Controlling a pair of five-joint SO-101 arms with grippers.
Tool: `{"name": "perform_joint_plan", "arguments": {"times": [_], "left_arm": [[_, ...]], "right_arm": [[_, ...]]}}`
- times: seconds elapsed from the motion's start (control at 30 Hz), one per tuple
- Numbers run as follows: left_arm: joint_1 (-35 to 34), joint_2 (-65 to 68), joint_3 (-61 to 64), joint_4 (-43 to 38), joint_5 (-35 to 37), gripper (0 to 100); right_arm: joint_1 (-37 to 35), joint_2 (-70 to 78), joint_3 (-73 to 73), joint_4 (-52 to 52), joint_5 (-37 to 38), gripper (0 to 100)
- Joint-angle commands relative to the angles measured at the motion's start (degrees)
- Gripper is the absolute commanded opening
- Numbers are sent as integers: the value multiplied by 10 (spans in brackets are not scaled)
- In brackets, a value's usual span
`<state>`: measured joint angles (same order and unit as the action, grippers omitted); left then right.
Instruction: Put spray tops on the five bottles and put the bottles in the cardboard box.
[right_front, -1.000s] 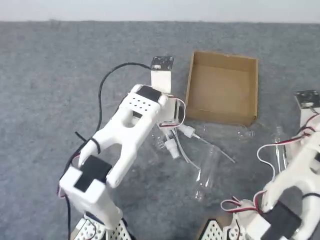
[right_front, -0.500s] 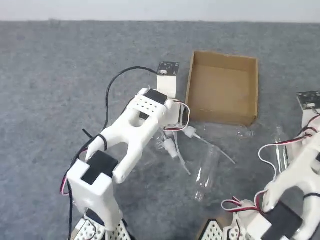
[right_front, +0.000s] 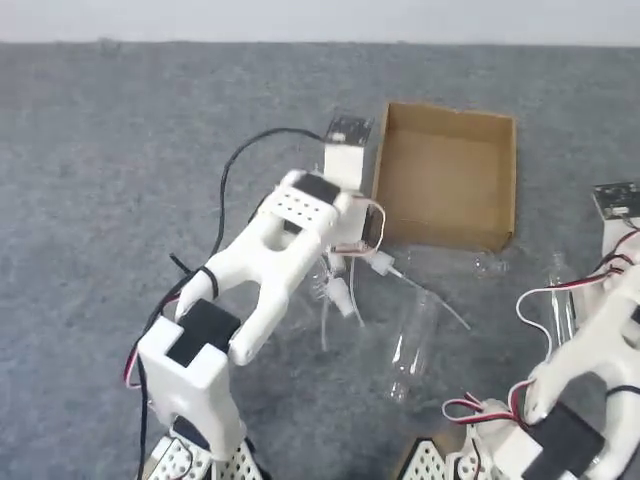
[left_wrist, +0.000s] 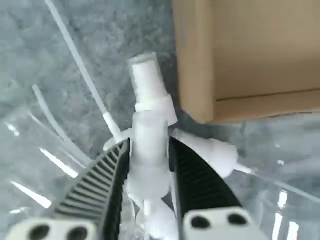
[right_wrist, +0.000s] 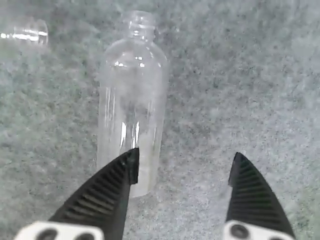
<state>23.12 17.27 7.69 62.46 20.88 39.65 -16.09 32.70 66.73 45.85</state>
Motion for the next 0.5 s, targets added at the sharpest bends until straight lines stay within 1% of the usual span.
{"name": "perform_joint_plan", "arguments": {"times": [0.0, 0.1, 0.23, 0.37, 0.47], "left_arm": [[-6, -7, -163, 127, -47, 17], [-24, -36, -264, 214, -106, 16], [-84, -126, -350, 305, -170, 16], [-163, -212, -336, 382, -239, 17], [-248, -272, -255, 372, -280, 18]], "right_arm": [[7, -3, -35, -3, 24, 242], [7, -3, -35, -4, 25, 242], [3, -3, -39, -8, 23, 242], [-26, -3, -47, -6, 11, 242], [-56, -3, -53, -6, -27, 242]]}}
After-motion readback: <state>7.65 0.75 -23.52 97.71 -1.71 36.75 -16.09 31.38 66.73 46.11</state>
